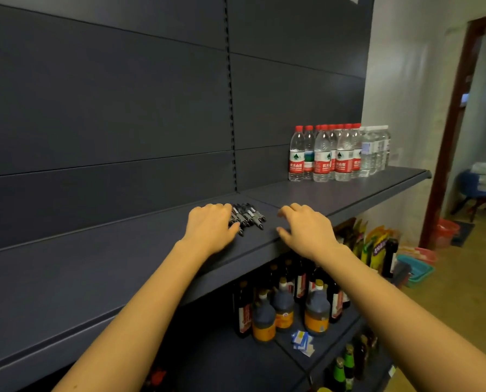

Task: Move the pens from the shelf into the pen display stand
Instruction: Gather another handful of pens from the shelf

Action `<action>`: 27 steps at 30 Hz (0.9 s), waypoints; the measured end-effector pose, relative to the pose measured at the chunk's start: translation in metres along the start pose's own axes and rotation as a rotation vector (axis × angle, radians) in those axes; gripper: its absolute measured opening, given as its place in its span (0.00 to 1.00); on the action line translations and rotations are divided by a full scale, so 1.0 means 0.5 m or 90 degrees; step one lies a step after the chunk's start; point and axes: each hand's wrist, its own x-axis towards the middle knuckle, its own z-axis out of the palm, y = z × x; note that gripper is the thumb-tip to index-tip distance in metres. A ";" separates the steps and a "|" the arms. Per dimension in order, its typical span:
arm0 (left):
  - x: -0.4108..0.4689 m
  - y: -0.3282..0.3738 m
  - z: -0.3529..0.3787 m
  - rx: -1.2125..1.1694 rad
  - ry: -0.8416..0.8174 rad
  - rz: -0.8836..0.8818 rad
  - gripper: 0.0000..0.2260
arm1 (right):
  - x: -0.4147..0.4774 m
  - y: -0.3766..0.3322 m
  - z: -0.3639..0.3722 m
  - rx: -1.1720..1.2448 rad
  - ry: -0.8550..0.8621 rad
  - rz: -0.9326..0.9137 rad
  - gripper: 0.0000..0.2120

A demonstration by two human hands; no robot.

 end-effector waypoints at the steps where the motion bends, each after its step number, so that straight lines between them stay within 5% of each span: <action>1: 0.014 0.000 0.008 0.009 0.001 -0.016 0.16 | 0.020 0.012 0.011 0.007 0.001 -0.012 0.19; 17: 0.106 0.016 0.092 0.076 -0.058 -0.333 0.18 | 0.265 0.130 0.145 0.096 -0.018 -0.262 0.17; 27: 0.132 0.030 0.099 -0.050 -0.140 -0.508 0.25 | 0.331 0.112 0.172 0.183 -0.019 -0.291 0.13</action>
